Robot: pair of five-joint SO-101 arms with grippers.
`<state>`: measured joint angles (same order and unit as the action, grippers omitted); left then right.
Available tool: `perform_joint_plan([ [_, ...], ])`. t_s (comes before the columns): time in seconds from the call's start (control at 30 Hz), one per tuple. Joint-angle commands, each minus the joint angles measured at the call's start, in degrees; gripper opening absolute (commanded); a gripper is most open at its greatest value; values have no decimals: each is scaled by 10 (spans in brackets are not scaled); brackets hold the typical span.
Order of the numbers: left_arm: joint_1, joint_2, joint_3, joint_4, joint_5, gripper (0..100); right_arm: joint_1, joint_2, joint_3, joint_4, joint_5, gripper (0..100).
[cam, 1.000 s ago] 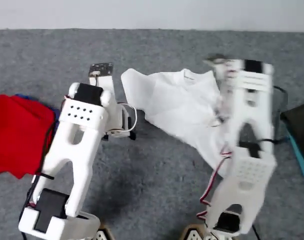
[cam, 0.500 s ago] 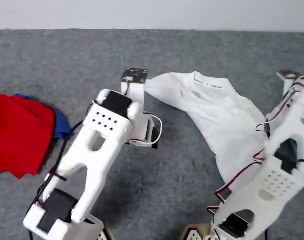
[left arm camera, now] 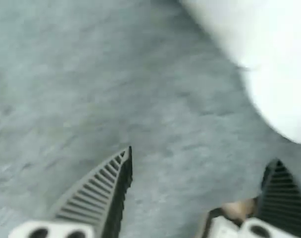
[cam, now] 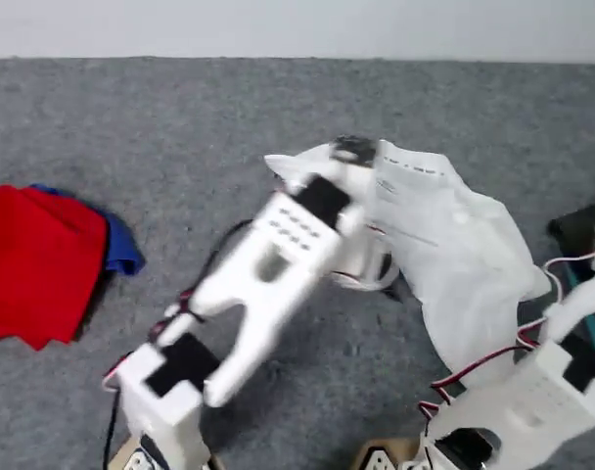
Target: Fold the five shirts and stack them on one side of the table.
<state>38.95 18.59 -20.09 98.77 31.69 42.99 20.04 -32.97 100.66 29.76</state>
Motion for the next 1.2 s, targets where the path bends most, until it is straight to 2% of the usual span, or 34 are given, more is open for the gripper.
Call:
perform_joint_plan([
  [0.0, 78, 103, -163, 18, 30, 398, 21, -30, -5, 22, 23, 318],
  [0.23, 91, 338, -430, 18, 47, 386, 83, -19, -5, 22, 27, 318],
  [0.37, 105, 446, -546, 12, 45, 284, 117, -15, -5, 22, 28, 318],
  [0.5, 134, 522, -608, 4, 11, 165, 137, -4, -5, 22, 28, 318],
  [0.67, 161, 542, -621, 4, -32, 12, 148, 11, -5, 22, 28, 318],
  [0.73, 160, 541, -621, 8, -36, 16, 148, 15, -5, 22, 28, 318],
  [0.97, 98, 540, -620, 18, -36, 13, 146, 29, -5, 22, 27, 318],
  [1.17, -23, 539, -620, 19, -36, 13, 149, 30, -5, 22, 27, 318],
])
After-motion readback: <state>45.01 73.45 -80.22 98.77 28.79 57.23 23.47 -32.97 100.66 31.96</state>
